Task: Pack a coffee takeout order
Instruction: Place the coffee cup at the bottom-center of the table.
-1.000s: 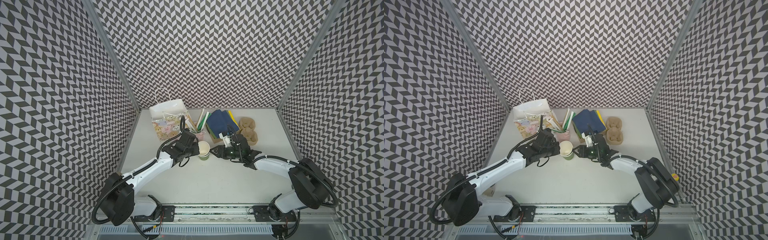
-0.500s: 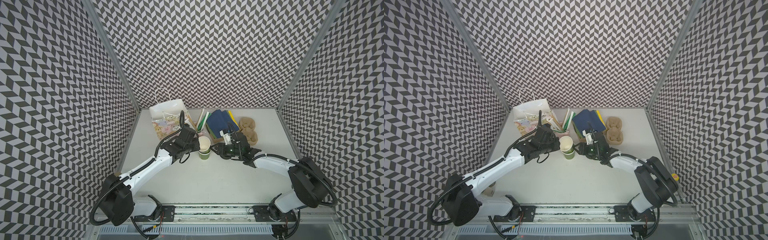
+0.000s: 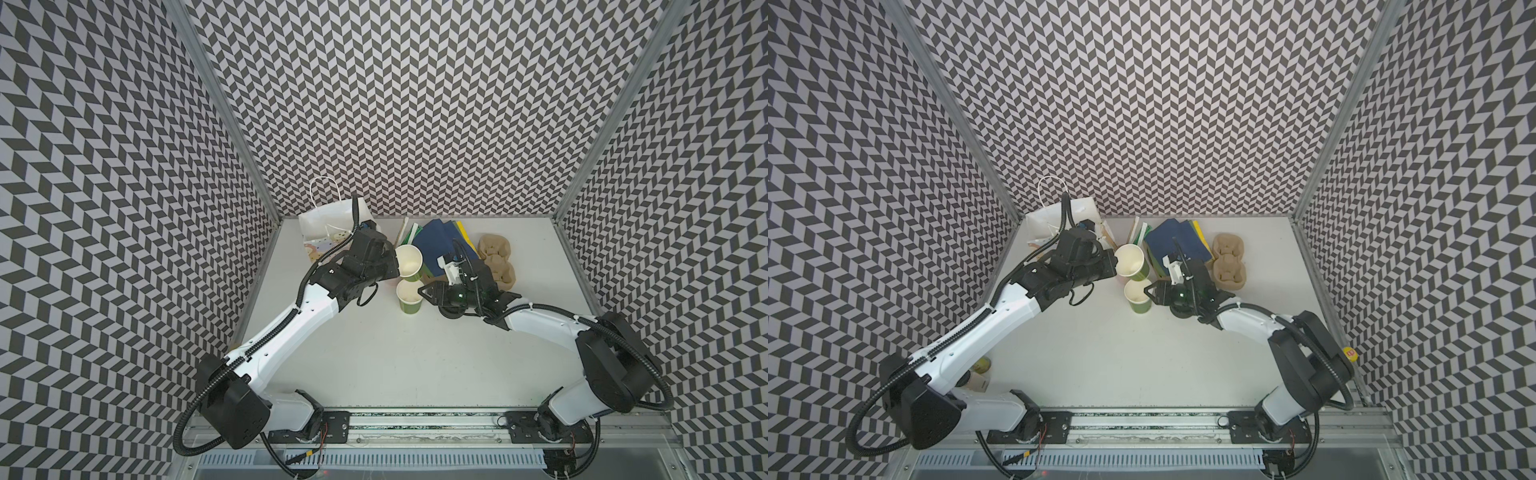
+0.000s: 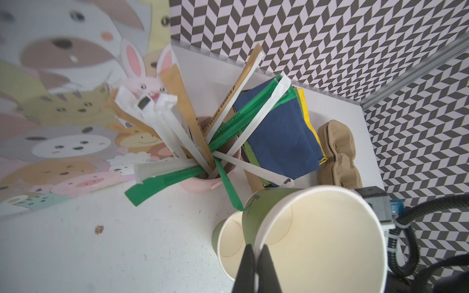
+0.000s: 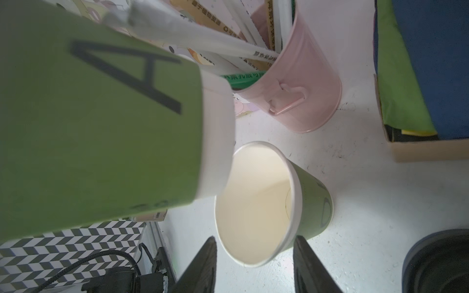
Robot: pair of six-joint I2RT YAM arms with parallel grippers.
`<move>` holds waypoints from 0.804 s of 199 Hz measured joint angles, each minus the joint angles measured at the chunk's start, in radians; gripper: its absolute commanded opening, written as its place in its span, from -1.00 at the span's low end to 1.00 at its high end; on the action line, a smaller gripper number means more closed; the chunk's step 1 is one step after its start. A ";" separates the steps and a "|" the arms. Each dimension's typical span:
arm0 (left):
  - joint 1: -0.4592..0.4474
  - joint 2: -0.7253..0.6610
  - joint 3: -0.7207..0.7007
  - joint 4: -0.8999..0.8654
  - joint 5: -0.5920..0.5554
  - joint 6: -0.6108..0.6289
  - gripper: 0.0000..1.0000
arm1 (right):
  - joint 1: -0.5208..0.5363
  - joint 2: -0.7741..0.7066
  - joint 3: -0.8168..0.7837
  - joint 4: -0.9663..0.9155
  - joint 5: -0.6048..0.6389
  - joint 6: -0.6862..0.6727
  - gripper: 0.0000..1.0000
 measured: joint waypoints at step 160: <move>-0.343 -0.241 -0.416 -0.126 -0.109 -0.023 -1.00 | -0.027 -0.130 0.082 -0.504 0.532 -0.177 0.69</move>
